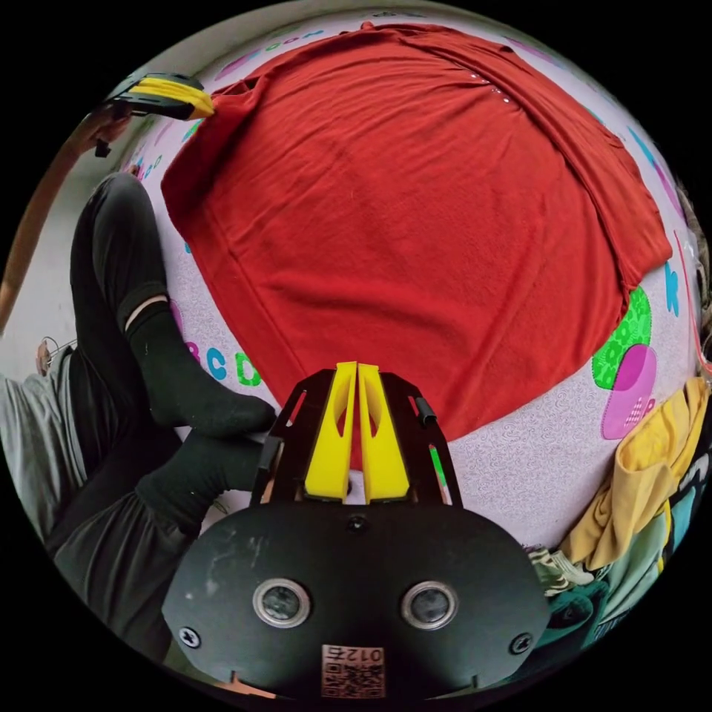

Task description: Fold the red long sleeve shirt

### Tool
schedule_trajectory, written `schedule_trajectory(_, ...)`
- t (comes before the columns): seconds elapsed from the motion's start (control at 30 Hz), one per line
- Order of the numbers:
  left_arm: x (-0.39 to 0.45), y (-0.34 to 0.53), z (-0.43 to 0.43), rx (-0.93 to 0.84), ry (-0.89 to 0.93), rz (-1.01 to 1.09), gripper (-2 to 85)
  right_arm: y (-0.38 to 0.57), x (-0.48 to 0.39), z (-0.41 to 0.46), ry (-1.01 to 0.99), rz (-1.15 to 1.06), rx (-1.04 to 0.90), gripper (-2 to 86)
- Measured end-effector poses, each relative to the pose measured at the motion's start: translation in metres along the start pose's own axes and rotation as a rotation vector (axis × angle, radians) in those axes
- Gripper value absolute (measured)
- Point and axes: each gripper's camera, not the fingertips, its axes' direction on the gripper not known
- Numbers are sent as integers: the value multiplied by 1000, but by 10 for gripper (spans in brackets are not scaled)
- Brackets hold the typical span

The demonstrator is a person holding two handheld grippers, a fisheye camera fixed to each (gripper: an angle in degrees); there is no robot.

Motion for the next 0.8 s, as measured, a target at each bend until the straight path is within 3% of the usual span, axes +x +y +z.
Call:
schedule_trajectory(0.1,-10,0,10,-65,-9,-39,14,-3,-1,1,11,-4,3,-8)
schedule_trajectory(0.37,-22,27,22,-2,135,-102,24,-10,5,2,-29,7,20,-8)
schedule_trajectory(0.6,1,12,48,-55,72,-70,7,-17,0,1,-1,4,21,-8)
schedule_trajectory(0.8,-1,41,32,-228,-45,18,0,-23,-1,-1,1,5,27,-8)
